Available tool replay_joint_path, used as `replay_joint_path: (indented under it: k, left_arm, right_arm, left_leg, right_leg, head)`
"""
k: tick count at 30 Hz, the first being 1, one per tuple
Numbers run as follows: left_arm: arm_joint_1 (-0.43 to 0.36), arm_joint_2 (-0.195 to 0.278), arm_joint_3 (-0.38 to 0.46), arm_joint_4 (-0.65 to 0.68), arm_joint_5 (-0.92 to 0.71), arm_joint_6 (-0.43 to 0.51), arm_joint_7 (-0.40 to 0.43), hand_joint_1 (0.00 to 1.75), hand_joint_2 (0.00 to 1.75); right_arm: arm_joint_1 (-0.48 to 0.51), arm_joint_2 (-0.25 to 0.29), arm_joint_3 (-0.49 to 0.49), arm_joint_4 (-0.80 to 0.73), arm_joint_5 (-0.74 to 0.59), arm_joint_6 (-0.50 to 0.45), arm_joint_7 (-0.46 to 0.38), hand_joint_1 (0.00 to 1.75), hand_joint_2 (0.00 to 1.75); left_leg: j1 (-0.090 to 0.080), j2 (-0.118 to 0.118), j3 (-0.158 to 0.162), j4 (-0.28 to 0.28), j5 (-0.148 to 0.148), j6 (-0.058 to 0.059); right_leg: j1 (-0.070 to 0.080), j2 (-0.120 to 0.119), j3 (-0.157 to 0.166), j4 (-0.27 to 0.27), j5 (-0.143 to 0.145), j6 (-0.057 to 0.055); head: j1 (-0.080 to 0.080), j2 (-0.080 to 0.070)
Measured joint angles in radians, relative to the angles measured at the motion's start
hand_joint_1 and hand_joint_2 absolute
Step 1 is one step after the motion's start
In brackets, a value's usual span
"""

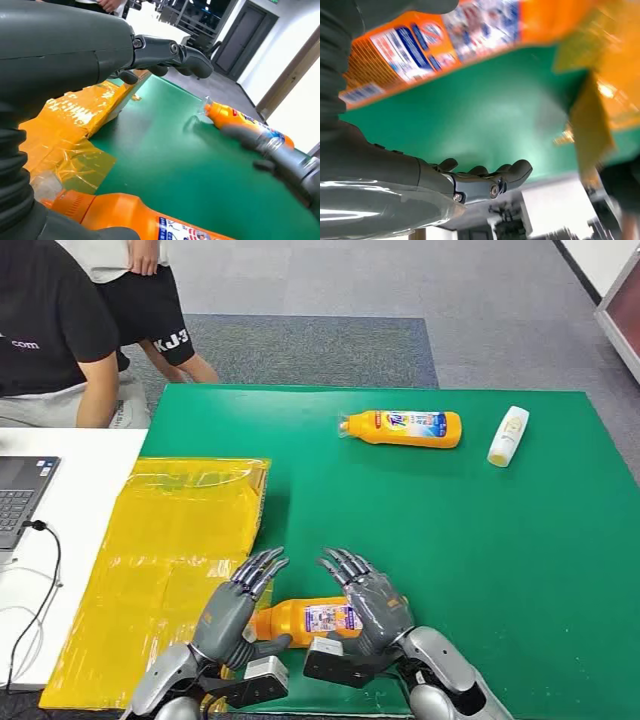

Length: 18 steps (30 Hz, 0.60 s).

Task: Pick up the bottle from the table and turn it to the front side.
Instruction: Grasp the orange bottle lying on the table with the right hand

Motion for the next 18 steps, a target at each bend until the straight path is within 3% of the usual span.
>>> replay_joint_path:
  k: [18]
  left_arm:
    - [0.004,0.015,0.000,0.000,0.001,0.021,0.002,0.00,1.75]
  right_arm:
    - [-0.089,-0.077,0.080,0.108,0.021,0.106,0.094,0.00,1.75]
  left_leg:
    - [0.000,0.000,0.001,0.000,0.000,0.000]
  right_leg:
    - [0.000,0.000,0.001,0.000,0.000,0.000]
  head:
    - [0.000,0.000]
